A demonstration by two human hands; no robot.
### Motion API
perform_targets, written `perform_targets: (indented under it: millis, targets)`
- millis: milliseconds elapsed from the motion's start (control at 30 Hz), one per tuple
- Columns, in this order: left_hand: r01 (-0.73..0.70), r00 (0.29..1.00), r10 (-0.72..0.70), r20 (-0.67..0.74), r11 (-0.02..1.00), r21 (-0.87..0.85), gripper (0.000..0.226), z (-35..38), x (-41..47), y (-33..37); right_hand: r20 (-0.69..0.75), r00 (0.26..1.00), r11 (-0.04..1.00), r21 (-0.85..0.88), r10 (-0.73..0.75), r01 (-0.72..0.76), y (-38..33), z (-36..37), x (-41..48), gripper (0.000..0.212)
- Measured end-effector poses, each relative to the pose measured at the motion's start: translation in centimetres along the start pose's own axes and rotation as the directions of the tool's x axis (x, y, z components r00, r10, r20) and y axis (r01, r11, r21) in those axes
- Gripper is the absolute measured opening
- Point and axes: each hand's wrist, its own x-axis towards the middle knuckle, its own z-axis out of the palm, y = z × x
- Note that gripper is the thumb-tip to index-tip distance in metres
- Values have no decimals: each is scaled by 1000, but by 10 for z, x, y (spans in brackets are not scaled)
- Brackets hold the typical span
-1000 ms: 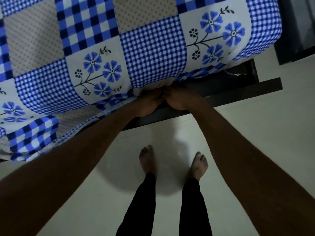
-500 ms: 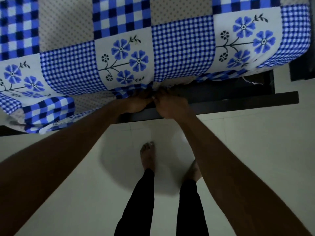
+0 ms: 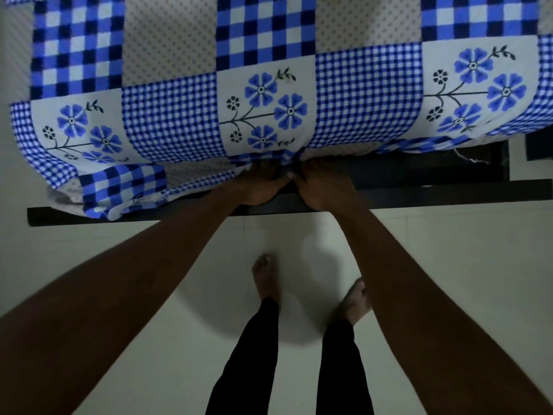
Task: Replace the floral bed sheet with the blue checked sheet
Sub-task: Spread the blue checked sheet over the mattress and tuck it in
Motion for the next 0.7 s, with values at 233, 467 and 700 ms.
perform_targets:
  millis: [233, 467, 700]
  targets:
    - [-198, 974, 172, -149, 962, -186, 52, -8, -37, 5, 159, 987, 996, -80, -29, 42, -25, 13, 11, 57]
    - [-153, 967, 141, -210, 987, -40, 55, -3, -46, -7, 202, 979, 998, -61, 30, -18, -35, 13, 33, 62]
    - [-9, 990, 11, -144, 1000, 19, 67, -7, -26, -7, 98, 995, 999, 53, -10, 4, -36, 10, 21, 43]
